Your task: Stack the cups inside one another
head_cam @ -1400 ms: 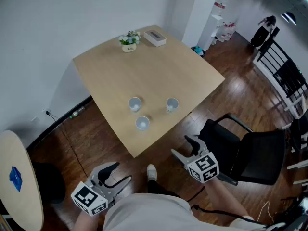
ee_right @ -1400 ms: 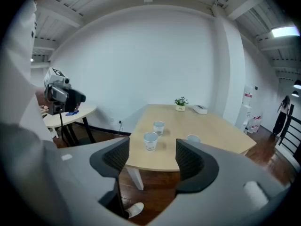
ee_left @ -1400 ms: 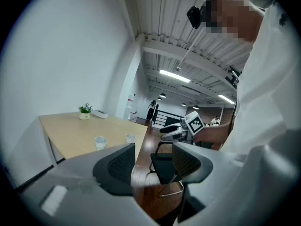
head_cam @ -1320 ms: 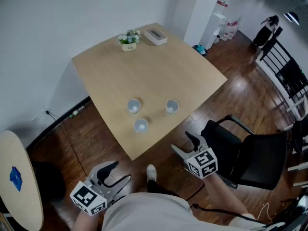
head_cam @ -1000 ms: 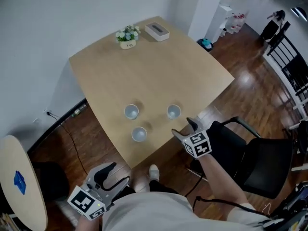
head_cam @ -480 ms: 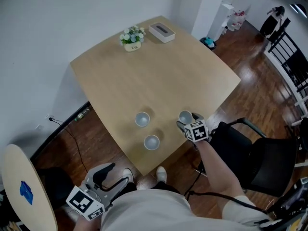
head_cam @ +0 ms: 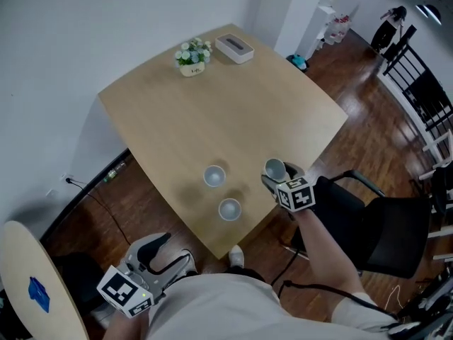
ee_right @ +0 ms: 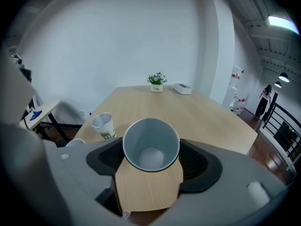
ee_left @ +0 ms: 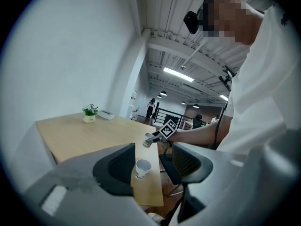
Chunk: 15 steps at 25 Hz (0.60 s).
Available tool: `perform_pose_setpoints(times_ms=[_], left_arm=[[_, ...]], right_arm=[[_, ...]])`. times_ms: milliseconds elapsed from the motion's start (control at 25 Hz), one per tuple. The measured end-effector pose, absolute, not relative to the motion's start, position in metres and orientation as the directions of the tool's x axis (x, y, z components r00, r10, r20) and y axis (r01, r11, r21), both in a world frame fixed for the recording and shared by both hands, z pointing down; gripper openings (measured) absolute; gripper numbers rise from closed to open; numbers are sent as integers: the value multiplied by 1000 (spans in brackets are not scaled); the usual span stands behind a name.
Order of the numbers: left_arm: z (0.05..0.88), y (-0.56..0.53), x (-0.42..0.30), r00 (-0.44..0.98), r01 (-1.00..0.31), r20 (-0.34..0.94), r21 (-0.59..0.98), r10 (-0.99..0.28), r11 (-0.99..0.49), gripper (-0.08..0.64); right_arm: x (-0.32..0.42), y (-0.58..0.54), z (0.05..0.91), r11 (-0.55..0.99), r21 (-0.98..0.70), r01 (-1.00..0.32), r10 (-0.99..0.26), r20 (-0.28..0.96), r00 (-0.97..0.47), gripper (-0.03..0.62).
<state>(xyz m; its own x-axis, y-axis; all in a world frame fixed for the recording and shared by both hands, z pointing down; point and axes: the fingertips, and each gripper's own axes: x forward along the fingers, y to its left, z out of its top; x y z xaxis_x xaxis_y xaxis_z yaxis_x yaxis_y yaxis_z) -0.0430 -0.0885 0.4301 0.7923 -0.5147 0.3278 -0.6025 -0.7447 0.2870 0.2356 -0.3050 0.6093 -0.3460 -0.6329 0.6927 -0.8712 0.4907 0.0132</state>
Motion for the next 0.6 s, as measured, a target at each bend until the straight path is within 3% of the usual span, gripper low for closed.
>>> perform_pose_setpoints(times_ms=[600], left_arm=[[432,-79,-93,812,-581,277,286,-514,-762,247]], right_arm=[[101,-298,554,610,-25,-792,-608,626,-488,362]])
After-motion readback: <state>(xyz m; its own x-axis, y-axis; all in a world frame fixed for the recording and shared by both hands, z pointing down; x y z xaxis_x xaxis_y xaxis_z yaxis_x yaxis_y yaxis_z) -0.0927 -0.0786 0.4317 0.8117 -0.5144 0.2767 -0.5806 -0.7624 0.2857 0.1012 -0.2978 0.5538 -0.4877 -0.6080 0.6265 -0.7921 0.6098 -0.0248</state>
